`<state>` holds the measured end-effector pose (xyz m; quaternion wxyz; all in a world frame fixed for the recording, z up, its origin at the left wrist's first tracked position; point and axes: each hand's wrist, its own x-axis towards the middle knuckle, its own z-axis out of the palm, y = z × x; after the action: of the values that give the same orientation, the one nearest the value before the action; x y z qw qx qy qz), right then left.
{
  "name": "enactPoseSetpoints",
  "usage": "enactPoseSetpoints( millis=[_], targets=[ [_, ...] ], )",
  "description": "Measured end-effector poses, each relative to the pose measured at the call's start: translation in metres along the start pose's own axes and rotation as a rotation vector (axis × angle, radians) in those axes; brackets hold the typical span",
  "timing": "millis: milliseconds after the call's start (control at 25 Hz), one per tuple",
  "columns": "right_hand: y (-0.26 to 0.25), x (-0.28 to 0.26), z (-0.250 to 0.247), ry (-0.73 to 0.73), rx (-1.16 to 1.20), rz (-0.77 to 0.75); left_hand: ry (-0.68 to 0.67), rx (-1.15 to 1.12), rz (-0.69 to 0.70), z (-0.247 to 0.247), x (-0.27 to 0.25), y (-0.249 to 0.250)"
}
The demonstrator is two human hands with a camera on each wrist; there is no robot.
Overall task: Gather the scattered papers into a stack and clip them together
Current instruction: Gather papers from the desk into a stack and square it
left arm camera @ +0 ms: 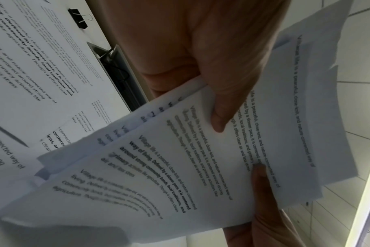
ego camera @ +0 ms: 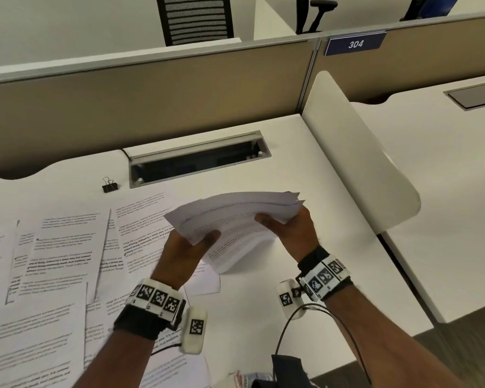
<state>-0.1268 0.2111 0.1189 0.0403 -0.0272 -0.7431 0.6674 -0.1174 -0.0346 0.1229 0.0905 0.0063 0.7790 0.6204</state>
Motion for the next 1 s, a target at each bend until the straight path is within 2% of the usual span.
enactPoseSetpoints(
  millis=[280, 520, 680, 840, 1000],
  targets=[
    [-0.004, -0.002, -0.008, 0.053, 0.022, -0.004, -0.014, -0.011, 0.012, 0.0, -0.006, 0.011],
    [0.011, -0.008, -0.005, 0.043, 0.017, 0.044, -0.102, 0.002, -0.019, 0.013, -0.007, 0.011],
    [0.012, -0.008, -0.005, 0.061, 0.04, 0.042, -0.066, -0.025, -0.032, 0.017, -0.008, 0.007],
    [0.018, -0.01, -0.003, 0.005, 0.015, 0.058, -0.058, -0.06, -0.044, 0.021, -0.008, 0.0],
    [0.019, -0.011, -0.003, 0.009, 0.028, 0.051, 0.016, -0.097, -0.057, 0.022, -0.009, -0.004]
  ],
)
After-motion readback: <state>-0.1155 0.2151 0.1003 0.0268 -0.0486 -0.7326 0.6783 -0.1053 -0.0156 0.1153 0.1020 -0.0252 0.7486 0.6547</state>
